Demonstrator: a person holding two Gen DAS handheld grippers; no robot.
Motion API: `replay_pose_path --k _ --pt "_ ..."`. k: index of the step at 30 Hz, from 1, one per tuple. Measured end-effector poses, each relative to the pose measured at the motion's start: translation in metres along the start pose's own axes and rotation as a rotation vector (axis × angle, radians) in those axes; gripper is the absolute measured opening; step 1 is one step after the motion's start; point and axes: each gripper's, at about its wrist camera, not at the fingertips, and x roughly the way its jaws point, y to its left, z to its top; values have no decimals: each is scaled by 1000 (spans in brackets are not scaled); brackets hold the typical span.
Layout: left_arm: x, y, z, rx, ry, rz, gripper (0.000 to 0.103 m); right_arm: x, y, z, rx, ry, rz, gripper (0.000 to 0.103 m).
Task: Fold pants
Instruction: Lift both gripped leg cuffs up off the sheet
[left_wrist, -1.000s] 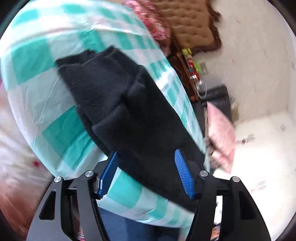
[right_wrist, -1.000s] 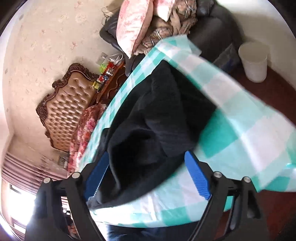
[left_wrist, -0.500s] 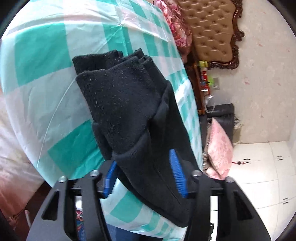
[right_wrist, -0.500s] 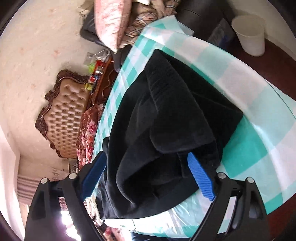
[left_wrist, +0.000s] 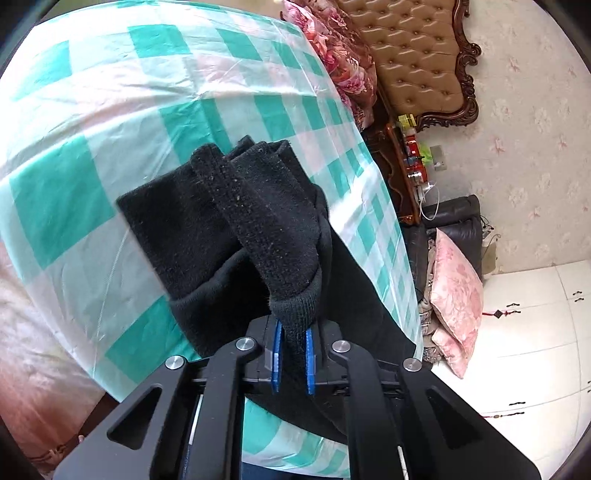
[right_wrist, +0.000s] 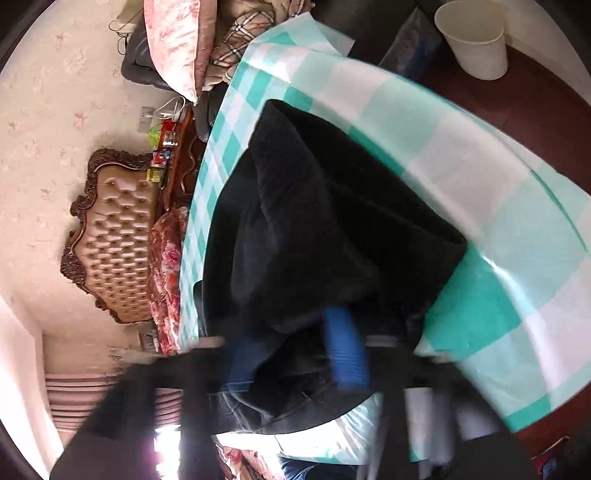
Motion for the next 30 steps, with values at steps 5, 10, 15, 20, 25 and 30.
replay_pose_path --k 5,10,15,20,25,30 --pt "-12 -82 41 79 -17 -80 4 -23 106 28 -285 -94 -2 8" --pt "-51 -134 49 147 -117 -161 4 -67 163 12 -545 -247 26 7" --pt "-49 -32 -6 69 -54 -98 4 -27 34 -15 -362 -111 -99 7" --pt "-7 60 -31 -57 17 -26 4 -22 -38 -31 -200 -115 1 40" --pt "-11 47 -24 -12 5 -76 7 -34 -24 -26 -212 -191 10 82" --pt "-8 55 -25 -57 -2 -79 24 -17 -14 -16 -222 -214 -117 68"
